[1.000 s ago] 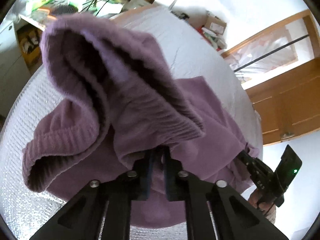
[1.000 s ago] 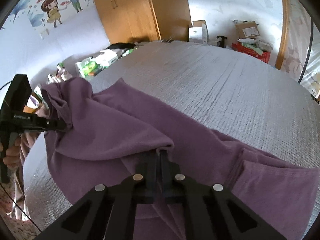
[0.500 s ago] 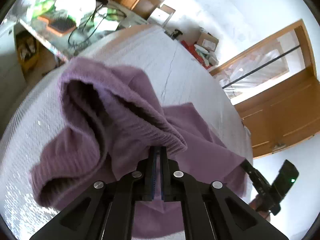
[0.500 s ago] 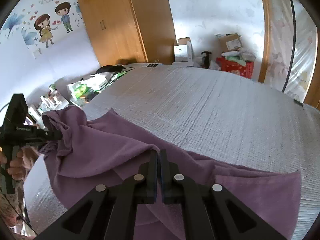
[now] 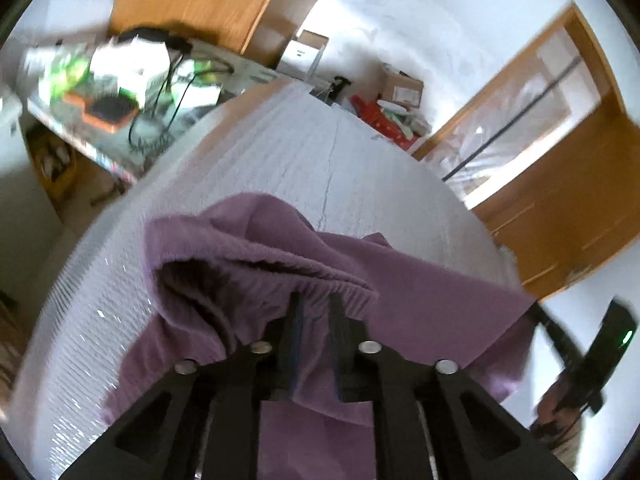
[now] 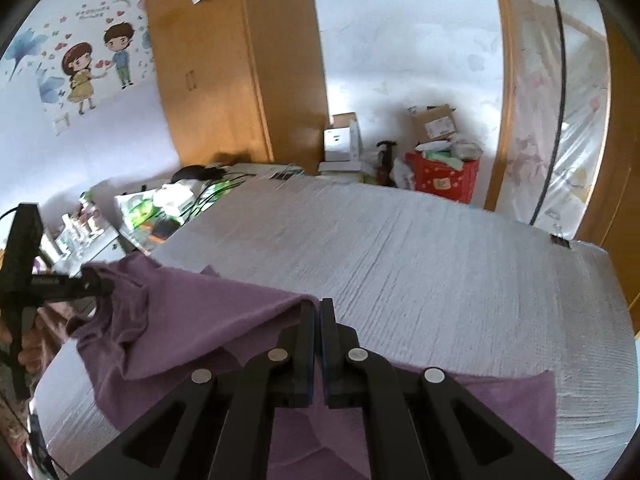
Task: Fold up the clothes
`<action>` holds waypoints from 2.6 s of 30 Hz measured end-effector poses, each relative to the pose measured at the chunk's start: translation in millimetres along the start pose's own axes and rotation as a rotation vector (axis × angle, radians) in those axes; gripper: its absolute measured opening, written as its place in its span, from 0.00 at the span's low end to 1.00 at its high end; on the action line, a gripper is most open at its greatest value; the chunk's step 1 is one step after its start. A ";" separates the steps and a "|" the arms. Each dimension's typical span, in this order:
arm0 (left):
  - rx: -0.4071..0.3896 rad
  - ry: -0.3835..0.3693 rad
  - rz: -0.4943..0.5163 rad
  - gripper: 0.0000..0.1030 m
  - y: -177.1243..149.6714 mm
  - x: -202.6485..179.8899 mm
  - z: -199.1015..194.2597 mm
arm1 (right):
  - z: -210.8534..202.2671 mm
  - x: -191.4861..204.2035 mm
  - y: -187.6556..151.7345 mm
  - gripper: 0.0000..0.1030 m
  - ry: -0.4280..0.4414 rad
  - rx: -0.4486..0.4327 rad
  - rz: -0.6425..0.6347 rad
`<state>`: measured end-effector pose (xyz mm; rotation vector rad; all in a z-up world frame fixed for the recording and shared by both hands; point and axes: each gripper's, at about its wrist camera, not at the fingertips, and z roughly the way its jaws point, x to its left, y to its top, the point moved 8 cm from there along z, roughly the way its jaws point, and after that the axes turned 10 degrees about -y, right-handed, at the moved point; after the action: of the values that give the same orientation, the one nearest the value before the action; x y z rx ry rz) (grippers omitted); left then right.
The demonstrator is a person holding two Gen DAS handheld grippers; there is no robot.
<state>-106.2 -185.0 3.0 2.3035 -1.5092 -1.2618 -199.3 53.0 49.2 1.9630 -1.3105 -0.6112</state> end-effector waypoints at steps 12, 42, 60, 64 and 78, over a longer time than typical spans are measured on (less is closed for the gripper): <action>0.060 0.049 0.196 0.24 1.3 -18.8 25.1 | 35.0 -9.1 51.1 0.02 -0.061 -0.007 0.022; -0.018 0.123 0.014 0.24 -14.3 44.2 -10.5 | 90.1 -1.9 25.6 0.11 -0.109 0.096 -0.021; -0.027 0.226 0.005 0.26 -38.3 71.5 -23.0 | 79.6 196.7 -64.5 0.37 0.445 0.262 -0.358; -0.029 0.195 -0.038 0.30 -39.2 80.0 -21.3 | 86.6 203.7 -64.7 0.02 0.390 0.269 -0.390; -0.027 0.197 -0.044 0.32 -38.5 84.2 -20.2 | 114.1 179.7 47.2 0.03 0.081 -0.014 -0.274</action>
<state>-51.6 -240.0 -51.6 2.3750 -1.3764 -1.0227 -239.6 -157.5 9.1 2.1507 -0.9928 -0.6605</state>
